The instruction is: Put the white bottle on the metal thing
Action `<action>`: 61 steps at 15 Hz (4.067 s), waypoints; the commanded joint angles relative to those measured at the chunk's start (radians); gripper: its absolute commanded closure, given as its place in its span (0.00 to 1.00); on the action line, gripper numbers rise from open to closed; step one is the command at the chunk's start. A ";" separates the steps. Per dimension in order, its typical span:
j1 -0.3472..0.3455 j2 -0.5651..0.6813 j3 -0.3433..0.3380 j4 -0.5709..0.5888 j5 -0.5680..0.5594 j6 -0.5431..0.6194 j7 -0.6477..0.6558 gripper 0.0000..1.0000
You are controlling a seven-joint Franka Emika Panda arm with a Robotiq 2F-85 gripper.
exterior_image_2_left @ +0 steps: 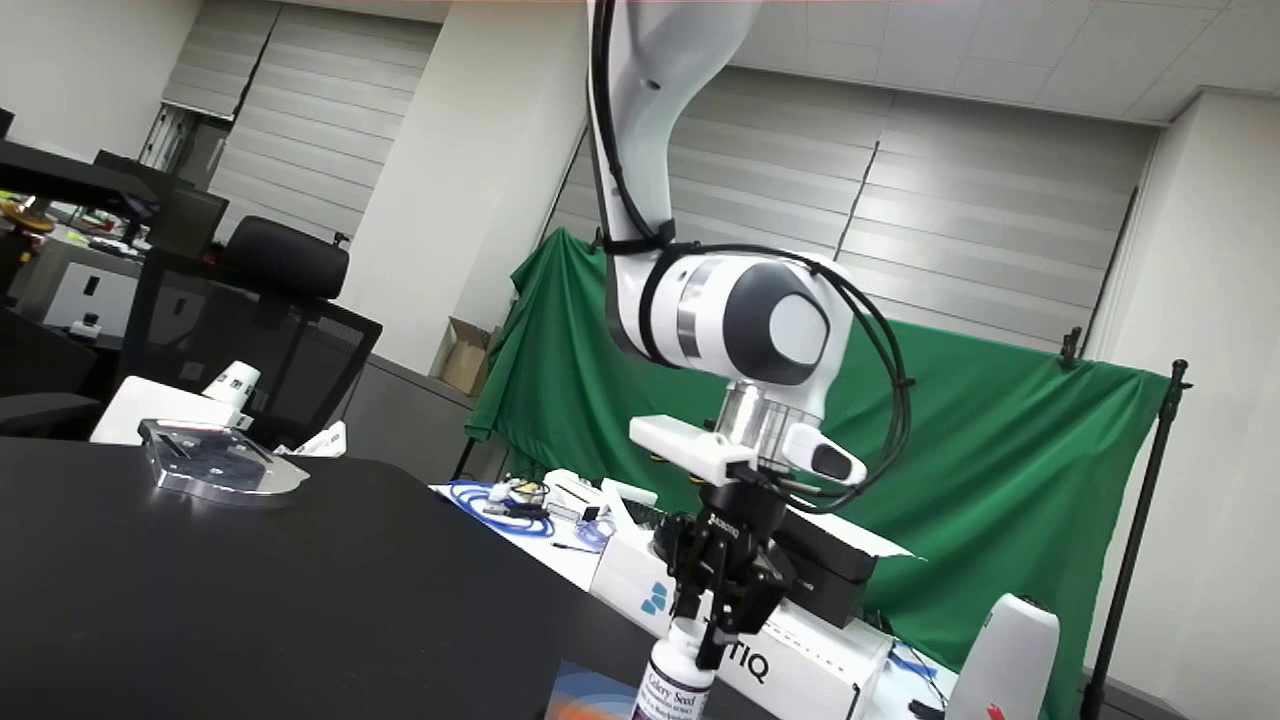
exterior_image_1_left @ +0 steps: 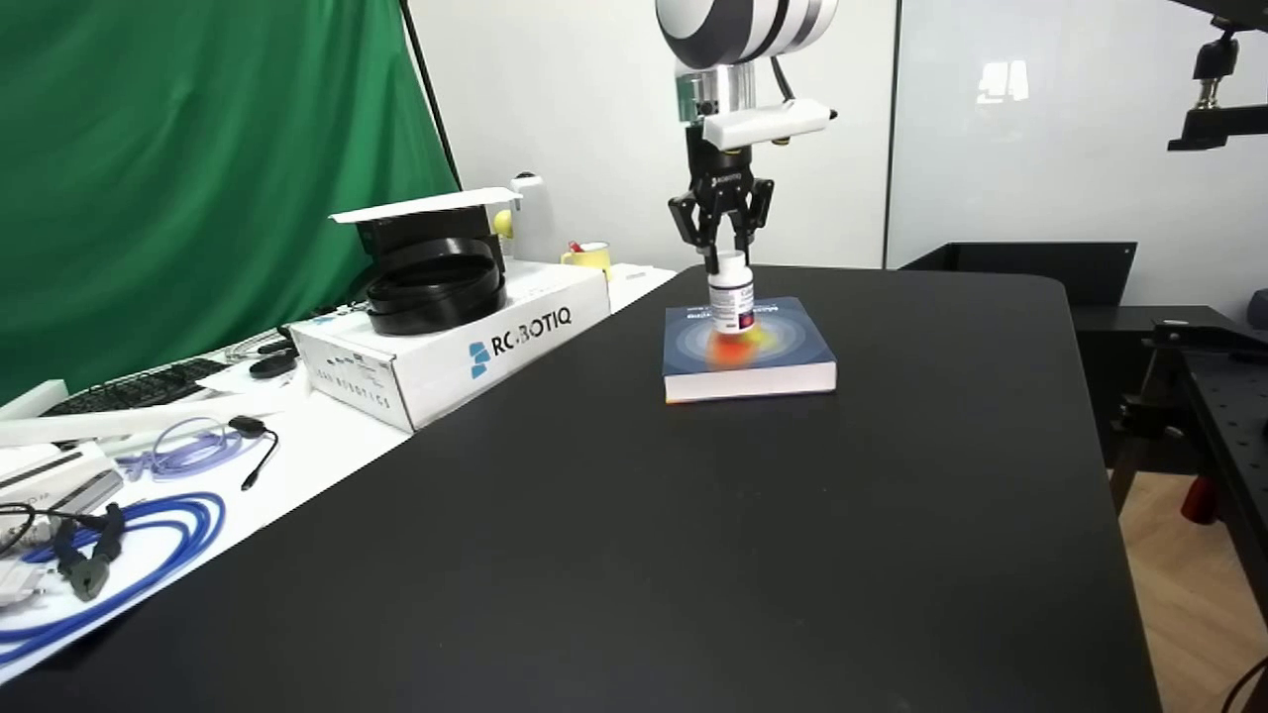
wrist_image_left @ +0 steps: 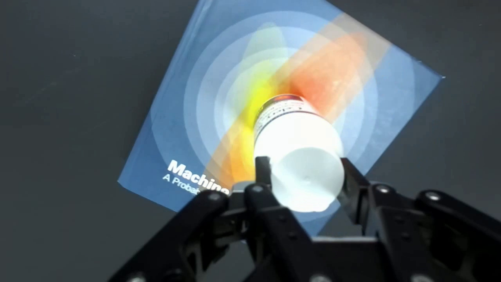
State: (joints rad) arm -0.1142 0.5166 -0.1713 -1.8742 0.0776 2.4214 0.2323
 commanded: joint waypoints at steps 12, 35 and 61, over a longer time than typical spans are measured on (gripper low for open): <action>0.307 -0.070 0.095 0.027 -0.220 -0.017 0.100 0.81; 0.587 0.072 0.287 0.281 -0.243 -0.203 0.149 0.56; 0.706 0.458 0.287 0.727 -0.252 -0.187 0.039 0.81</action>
State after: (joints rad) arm 0.5779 0.9324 0.1202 -1.2298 -0.1913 2.2790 0.2677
